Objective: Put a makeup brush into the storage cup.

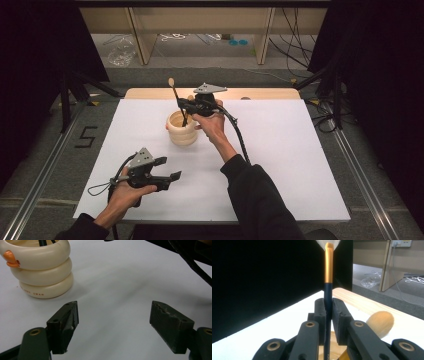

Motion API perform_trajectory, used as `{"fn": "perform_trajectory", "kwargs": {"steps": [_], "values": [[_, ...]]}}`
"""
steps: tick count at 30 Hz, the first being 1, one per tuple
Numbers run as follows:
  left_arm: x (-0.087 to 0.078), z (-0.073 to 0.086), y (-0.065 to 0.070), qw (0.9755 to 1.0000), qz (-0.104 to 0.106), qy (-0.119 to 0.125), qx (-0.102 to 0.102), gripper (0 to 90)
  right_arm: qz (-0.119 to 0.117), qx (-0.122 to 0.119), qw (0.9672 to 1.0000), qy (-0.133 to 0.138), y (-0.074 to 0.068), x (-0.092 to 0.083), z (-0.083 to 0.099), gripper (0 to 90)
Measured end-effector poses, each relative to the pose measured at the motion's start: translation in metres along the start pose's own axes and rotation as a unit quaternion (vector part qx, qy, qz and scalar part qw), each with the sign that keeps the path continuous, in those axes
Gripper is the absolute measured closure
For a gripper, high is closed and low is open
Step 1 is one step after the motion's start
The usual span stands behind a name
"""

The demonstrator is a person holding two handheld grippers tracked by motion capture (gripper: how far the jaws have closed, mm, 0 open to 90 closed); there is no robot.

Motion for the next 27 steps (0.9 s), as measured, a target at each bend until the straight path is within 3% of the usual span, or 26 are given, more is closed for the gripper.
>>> {"fn": "perform_trajectory", "kwargs": {"steps": [27], "values": [[0.000,0.000,0.000,1.0000,0.001,0.001,0.000,23.2,0.003,-0.002,1.0000,-0.001,0.002,0.007,0.011,83.3]]}}
Point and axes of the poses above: each handheld gripper's, and its own axes: x roughly forward along the jaws, z roughly out of its underside, y roughly to its right, the point moved 1 cm from there along x, roughly forward along the jaws, and after that the axes turned 14 degrees about -z, right-handed, at the moved point
